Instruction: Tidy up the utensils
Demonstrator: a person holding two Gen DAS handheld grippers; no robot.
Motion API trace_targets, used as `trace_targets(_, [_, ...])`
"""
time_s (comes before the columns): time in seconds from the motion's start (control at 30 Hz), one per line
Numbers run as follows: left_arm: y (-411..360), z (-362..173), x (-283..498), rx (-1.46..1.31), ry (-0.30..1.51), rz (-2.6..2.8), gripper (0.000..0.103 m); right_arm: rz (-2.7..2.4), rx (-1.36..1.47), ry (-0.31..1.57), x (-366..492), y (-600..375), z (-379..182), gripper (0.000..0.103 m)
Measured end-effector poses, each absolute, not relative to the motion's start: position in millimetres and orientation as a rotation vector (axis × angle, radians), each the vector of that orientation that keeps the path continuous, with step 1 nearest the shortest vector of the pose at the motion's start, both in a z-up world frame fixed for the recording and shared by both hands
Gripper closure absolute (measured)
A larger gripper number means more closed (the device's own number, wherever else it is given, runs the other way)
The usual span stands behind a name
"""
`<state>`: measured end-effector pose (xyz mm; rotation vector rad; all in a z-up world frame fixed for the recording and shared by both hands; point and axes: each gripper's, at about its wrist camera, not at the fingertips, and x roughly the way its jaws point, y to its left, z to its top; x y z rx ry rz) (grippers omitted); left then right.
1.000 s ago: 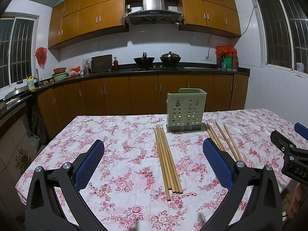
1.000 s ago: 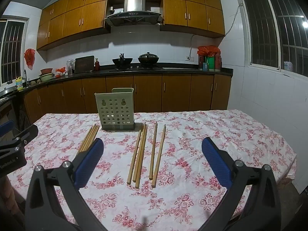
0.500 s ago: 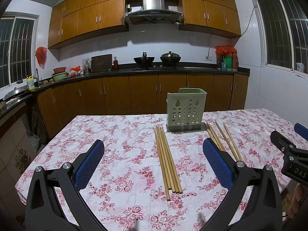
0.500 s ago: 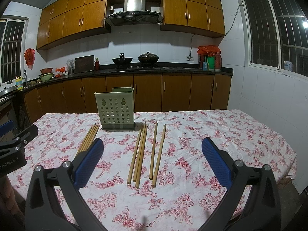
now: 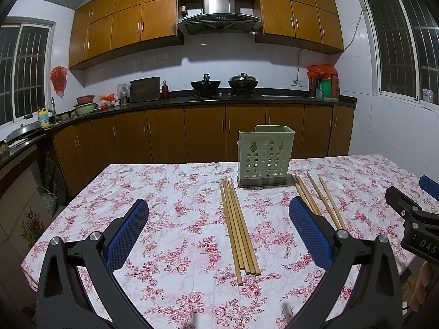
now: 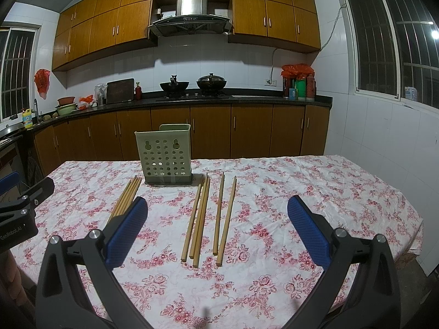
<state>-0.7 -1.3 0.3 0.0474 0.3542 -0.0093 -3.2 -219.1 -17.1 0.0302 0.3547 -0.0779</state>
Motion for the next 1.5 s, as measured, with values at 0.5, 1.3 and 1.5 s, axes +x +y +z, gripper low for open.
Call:
trace_targets(0.5, [-2.5, 0.6, -1.5, 0.047, 0.357, -0.008, 0.002, -0.078, 0.031, 0.355, -3.1, -218.9, -17.3, 0.004])
trace_targets(1.3, [-4.6, 1.1, -2.8, 0.046, 0.359, -0.008, 0.002, -0.078, 0.032, 0.357, -2.2, -219.5, -18.8, 0.004])
trace_targets(1.5, [-5.3, 1.0, -3.3, 0.047, 0.360, -0.008, 0.002, -0.078, 0.033, 0.359, -1.9, -219.7, -19.6, 0.004])
